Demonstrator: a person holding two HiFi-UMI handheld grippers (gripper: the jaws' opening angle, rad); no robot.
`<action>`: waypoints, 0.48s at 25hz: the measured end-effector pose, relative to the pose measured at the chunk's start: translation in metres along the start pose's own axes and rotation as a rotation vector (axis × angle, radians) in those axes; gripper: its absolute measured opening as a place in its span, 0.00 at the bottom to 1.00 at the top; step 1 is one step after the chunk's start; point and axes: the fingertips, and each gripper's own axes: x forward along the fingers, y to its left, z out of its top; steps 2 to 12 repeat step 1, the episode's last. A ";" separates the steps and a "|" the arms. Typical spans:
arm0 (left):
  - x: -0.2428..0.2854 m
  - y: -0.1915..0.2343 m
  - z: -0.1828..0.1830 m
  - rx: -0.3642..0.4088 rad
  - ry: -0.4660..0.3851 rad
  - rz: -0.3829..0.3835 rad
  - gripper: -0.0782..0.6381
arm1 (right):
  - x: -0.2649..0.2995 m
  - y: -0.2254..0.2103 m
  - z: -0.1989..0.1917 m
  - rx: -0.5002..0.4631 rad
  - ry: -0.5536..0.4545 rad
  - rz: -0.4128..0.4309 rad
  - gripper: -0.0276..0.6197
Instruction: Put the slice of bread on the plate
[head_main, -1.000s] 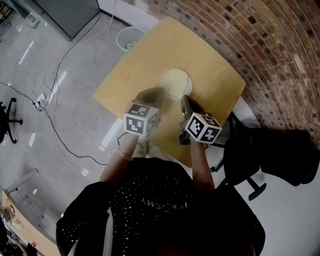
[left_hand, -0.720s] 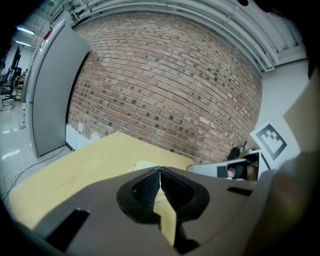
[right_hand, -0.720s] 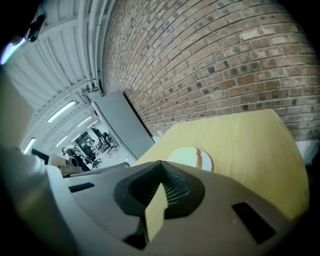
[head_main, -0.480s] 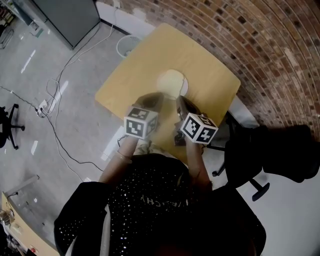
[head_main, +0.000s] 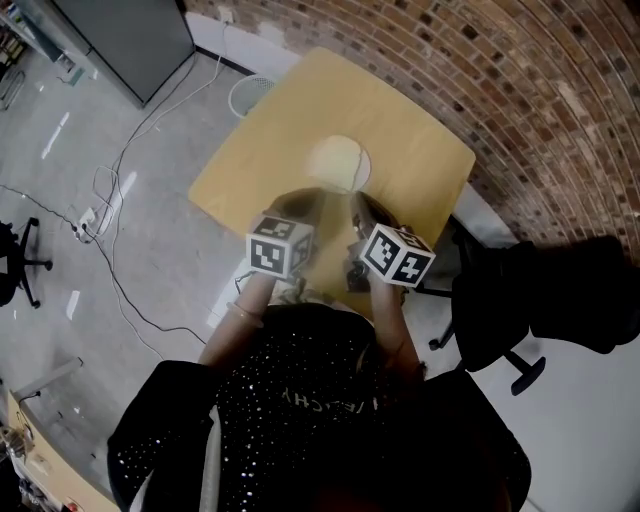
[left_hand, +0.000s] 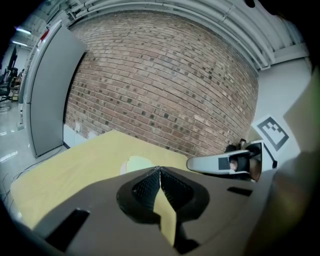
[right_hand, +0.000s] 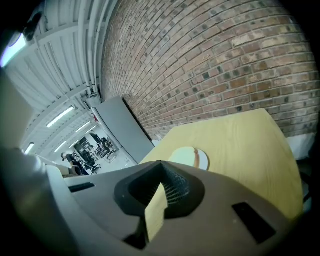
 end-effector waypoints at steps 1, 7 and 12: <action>0.000 -0.002 0.000 0.000 -0.001 -0.003 0.13 | -0.002 -0.003 0.000 0.005 -0.001 -0.007 0.06; 0.000 -0.002 0.000 0.000 -0.001 -0.003 0.13 | -0.002 -0.003 0.000 0.005 -0.001 -0.007 0.06; 0.000 -0.002 0.000 0.000 -0.001 -0.003 0.13 | -0.002 -0.003 0.000 0.005 -0.001 -0.007 0.06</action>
